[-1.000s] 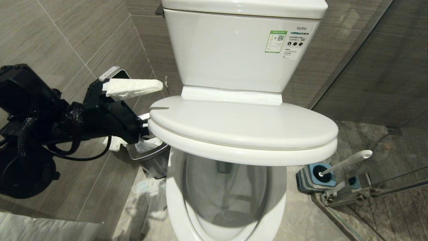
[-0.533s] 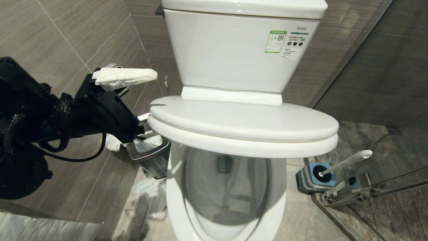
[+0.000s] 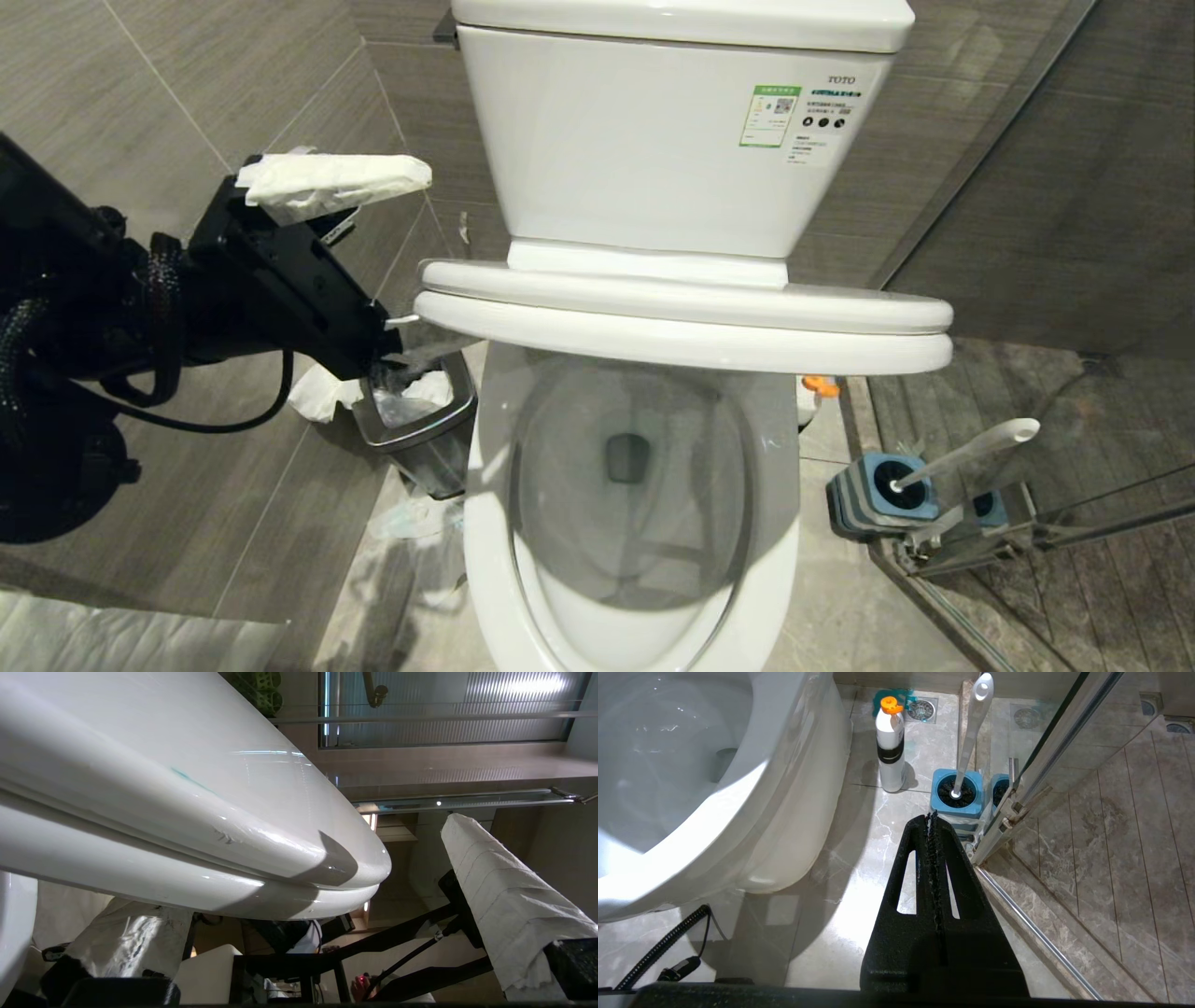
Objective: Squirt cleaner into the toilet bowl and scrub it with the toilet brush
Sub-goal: Use the left hand to lift the toilet lid slightly
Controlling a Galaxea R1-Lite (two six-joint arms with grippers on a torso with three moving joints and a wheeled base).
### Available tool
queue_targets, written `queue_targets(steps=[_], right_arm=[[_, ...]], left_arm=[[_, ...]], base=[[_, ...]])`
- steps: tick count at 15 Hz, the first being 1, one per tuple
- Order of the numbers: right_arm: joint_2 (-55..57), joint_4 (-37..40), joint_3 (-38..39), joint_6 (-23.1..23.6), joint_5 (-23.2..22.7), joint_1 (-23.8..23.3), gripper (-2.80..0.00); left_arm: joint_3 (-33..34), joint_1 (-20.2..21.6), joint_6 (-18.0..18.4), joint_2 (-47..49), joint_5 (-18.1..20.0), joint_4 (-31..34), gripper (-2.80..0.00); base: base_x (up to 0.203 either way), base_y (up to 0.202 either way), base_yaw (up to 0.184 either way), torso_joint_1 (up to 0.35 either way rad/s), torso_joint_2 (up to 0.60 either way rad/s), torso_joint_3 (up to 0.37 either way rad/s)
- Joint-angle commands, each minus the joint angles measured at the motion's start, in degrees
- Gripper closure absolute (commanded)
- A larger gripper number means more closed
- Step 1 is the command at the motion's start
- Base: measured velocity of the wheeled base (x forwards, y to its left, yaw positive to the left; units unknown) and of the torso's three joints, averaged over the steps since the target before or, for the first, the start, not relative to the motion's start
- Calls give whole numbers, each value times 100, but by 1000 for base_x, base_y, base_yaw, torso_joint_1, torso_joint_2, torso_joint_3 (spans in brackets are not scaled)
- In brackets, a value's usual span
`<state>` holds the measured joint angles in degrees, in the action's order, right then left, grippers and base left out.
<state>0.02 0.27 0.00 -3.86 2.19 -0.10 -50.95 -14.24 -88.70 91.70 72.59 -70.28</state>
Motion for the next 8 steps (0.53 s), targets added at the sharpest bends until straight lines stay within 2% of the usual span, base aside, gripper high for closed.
queue_targets(steps=[1, 3, 6, 8], right_arm=[[-2, 0, 0, -1, 0, 1, 0], [-2, 0, 0, -1, 0, 1, 0], [-2, 0, 0, -1, 0, 1, 0], [-2, 0, 0, -1, 0, 1, 0]], left_arm=[[-108, -35, -51, 4, 35, -39, -280], [-293, -50, -88, 1, 11, -18, -280], [-587, -53, -668, -11, -17, -38, -280], [-674, -53, -697, -3, -17, -39, -280]], base=[[0, 0, 0, 0, 0, 0], [0, 0, 0, 0, 0, 0], [0, 0, 0, 0, 0, 0], [0, 0, 0, 0, 0, 0]])
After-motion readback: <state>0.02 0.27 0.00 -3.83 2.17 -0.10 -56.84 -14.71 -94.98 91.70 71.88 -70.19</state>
